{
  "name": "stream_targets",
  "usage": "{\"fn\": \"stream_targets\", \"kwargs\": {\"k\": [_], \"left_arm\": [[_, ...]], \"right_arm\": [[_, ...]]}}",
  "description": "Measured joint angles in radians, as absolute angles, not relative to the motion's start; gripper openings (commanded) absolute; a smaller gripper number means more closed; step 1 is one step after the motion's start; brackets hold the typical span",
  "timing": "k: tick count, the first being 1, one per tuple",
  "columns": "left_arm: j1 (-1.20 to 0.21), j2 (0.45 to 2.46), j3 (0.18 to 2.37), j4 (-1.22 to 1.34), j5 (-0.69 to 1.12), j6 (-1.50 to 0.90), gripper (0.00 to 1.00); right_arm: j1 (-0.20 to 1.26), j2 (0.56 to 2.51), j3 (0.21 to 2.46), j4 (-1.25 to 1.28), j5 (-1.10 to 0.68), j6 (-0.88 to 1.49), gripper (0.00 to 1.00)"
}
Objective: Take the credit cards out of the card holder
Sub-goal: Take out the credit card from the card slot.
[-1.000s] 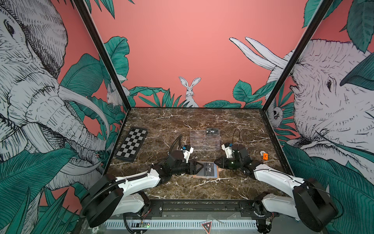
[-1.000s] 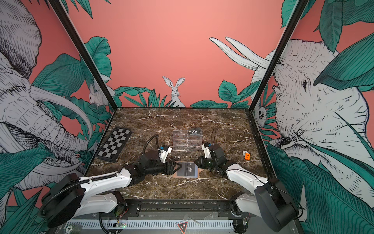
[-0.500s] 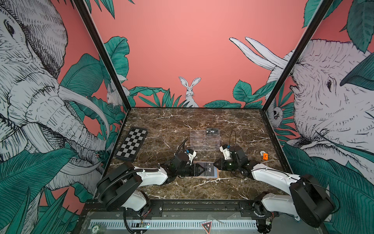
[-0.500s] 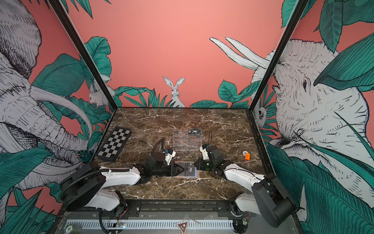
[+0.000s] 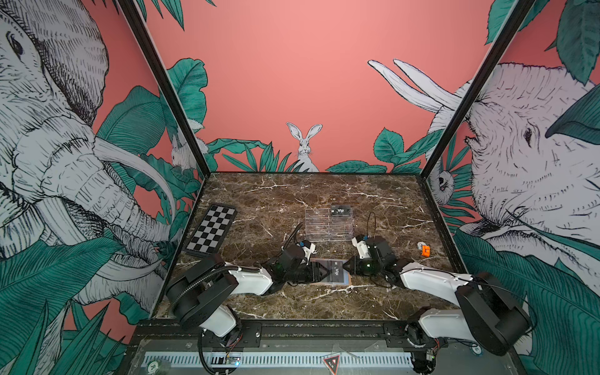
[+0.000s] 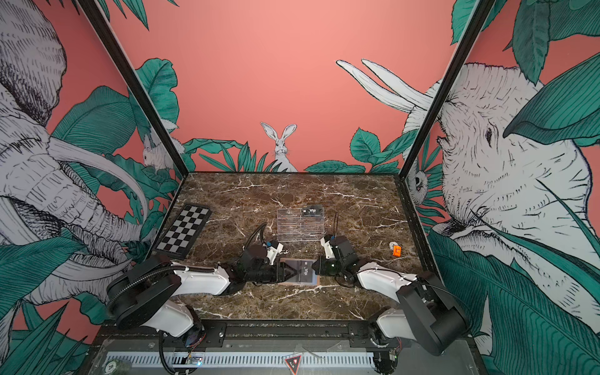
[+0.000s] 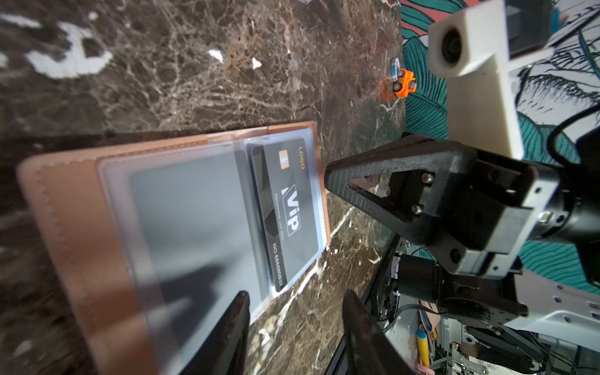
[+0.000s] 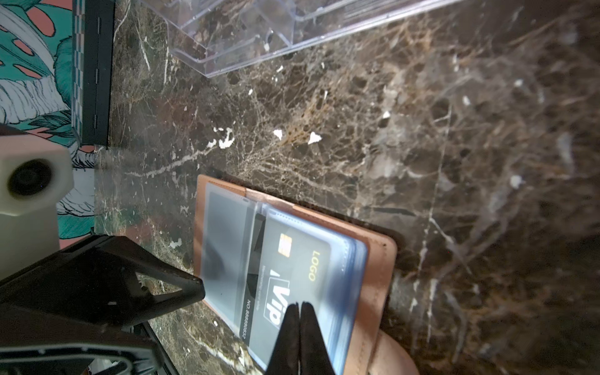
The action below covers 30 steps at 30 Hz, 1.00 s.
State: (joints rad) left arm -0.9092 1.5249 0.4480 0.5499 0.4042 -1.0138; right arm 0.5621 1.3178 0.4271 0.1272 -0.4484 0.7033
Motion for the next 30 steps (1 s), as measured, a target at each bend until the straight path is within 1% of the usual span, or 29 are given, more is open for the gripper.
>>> {"fn": "stream_targets", "kwargs": {"k": [17,30], "left_arm": [[-0.909,1.58,0.438,0.642,0.403,-1.058,0.44],[-0.909,1.631,0.418,0.714,0.4,-1.088,0.41]], "right_arm": [[0.58,1.372,0.427,0.159,-0.44,0.703,0.04],[0.596,1.375,0.427,0.168,-0.422,0.704,0.04]]}}
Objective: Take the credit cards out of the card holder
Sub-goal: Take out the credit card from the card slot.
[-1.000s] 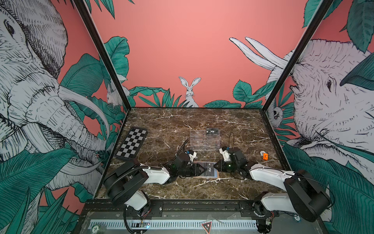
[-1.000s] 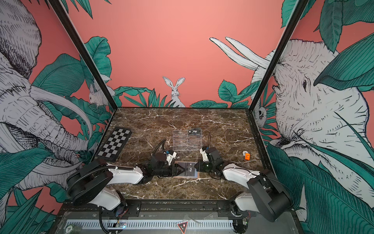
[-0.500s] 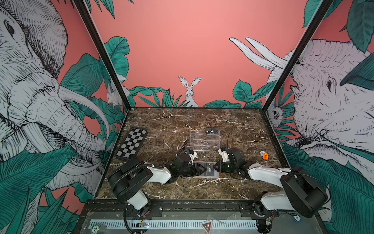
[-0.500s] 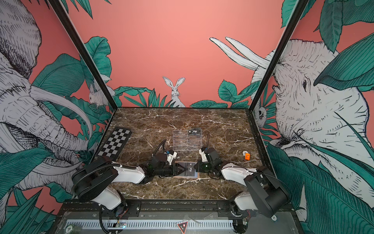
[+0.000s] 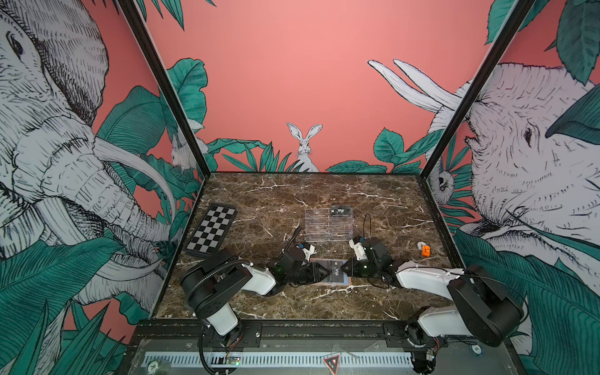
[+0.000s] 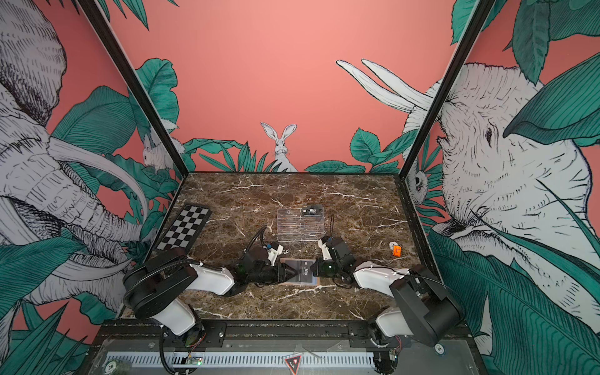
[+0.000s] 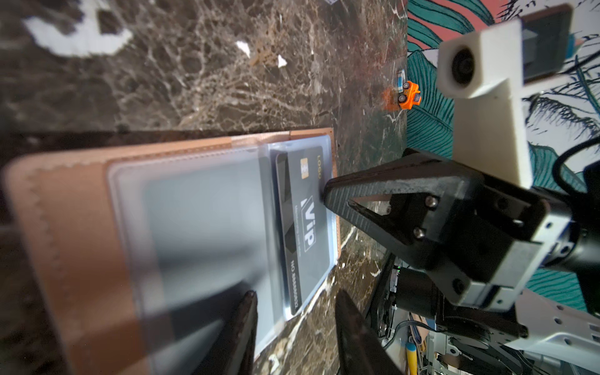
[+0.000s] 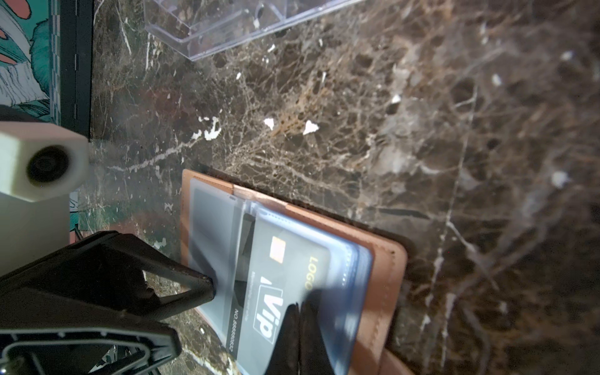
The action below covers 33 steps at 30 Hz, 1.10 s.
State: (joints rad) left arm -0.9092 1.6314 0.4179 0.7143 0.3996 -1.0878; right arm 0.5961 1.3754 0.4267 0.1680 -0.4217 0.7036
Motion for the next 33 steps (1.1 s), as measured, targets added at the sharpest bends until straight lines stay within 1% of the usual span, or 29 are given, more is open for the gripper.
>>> {"fn": "stream_targets", "kwargs": {"k": [17,28,33], "left_arm": [[-0.914,1.637,0.408,0.74,0.392,-1.107,0.39],[-0.914,1.637,0.408,0.74,0.385,-1.108,0.36],[-0.914,1.649,0.408,0.753,0.384,-1.111,0.32]], "right_arm": [[0.602,1.312,0.427,0.099,-0.401,0.702,0.04],[0.627,1.373,0.432,0.147,-0.405,0.704,0.03],[0.635,1.382,0.432,0.162,-0.404,0.704,0.03]]}}
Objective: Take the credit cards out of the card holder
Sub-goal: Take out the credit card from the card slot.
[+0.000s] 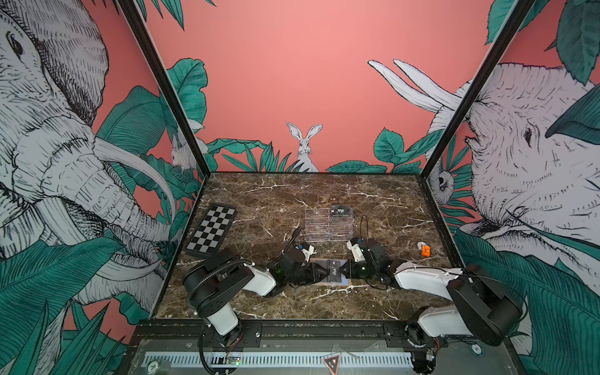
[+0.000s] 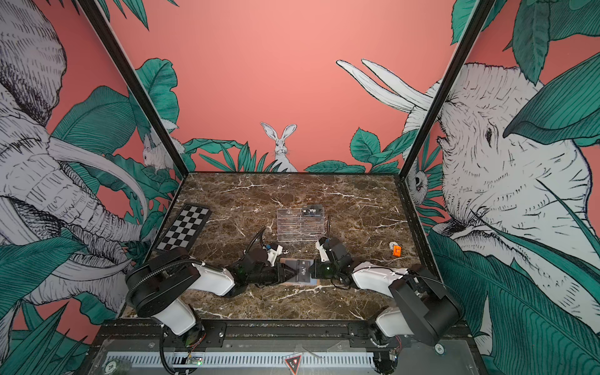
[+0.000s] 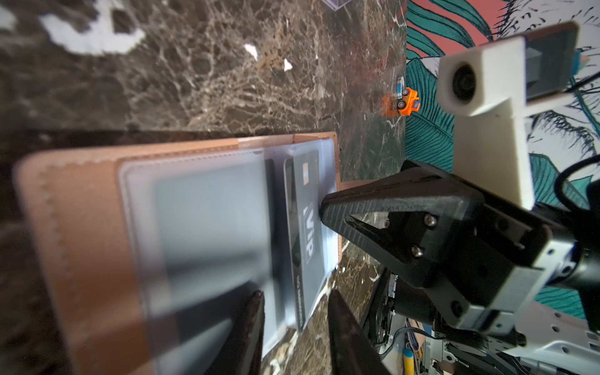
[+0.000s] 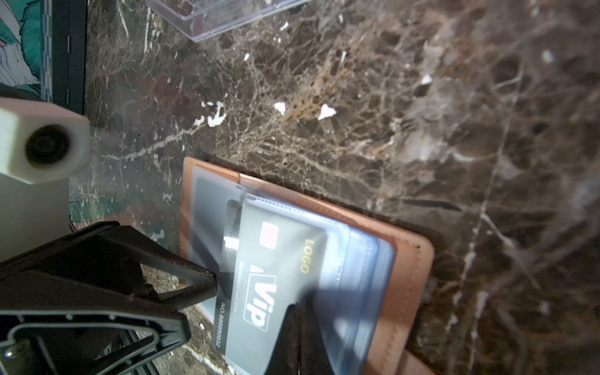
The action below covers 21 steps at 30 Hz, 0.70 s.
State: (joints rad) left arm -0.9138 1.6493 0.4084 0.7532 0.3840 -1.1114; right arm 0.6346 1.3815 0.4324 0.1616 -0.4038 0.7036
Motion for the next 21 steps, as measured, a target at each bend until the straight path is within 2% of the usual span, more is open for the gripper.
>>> {"fn": "stream_targets", "kwargs": {"k": [9,21], "left_arm": [[-0.914,1.695,0.408,0.816,0.385,-1.134,0.25],[-0.914,1.728,0.408,0.866,0.389,-1.151,0.22]], "right_arm": [[0.636,1.386,0.432,0.167,-0.404,0.704,0.03],[0.637,1.386,0.432,0.168,-0.404,0.704,0.02]]}}
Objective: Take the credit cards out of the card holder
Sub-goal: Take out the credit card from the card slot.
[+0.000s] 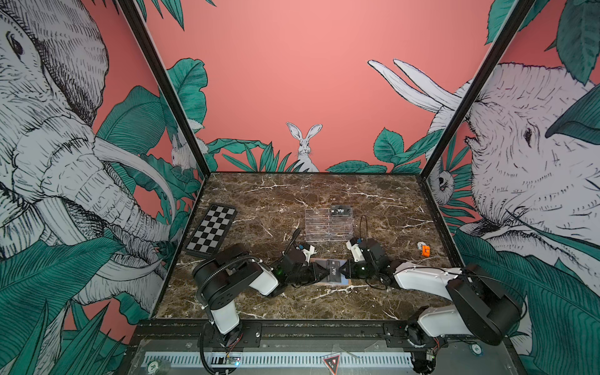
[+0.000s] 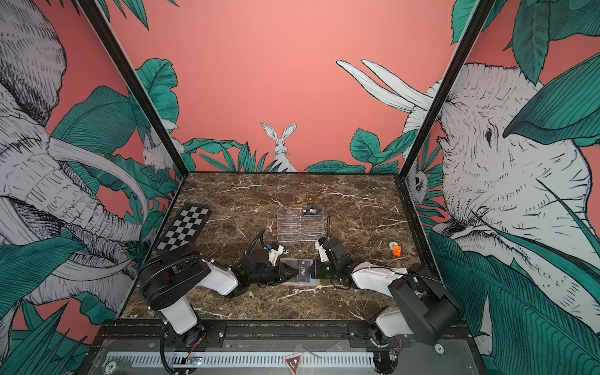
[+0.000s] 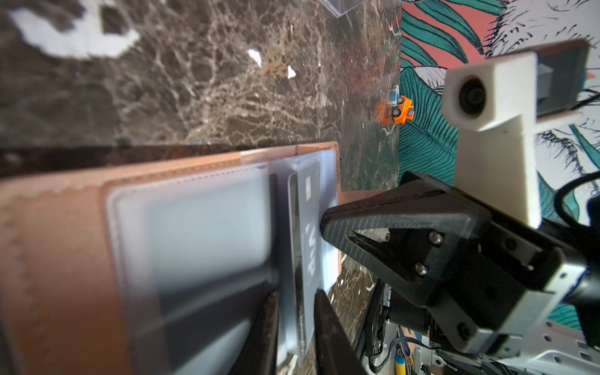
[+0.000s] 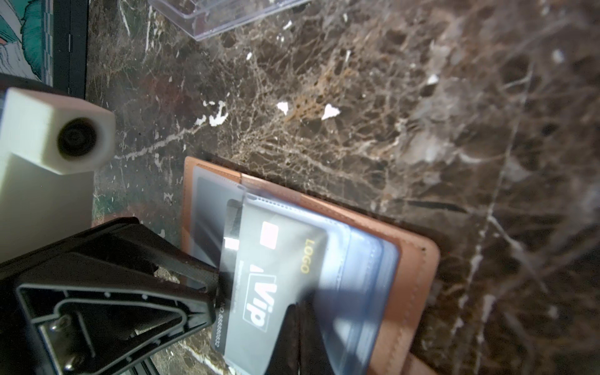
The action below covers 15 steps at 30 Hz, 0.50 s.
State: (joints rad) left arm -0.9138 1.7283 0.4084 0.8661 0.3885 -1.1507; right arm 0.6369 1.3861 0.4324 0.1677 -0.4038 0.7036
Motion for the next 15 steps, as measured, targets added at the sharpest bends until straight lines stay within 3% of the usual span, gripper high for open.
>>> {"fn": "stream_targets", "kwargs": {"k": [15], "left_arm": [[-0.914,1.749,0.418,0.872,0.414,-1.15,0.15]], "right_arm": [[0.642,1.391,0.439,0.165,-0.403,0.703,0.01]]}}
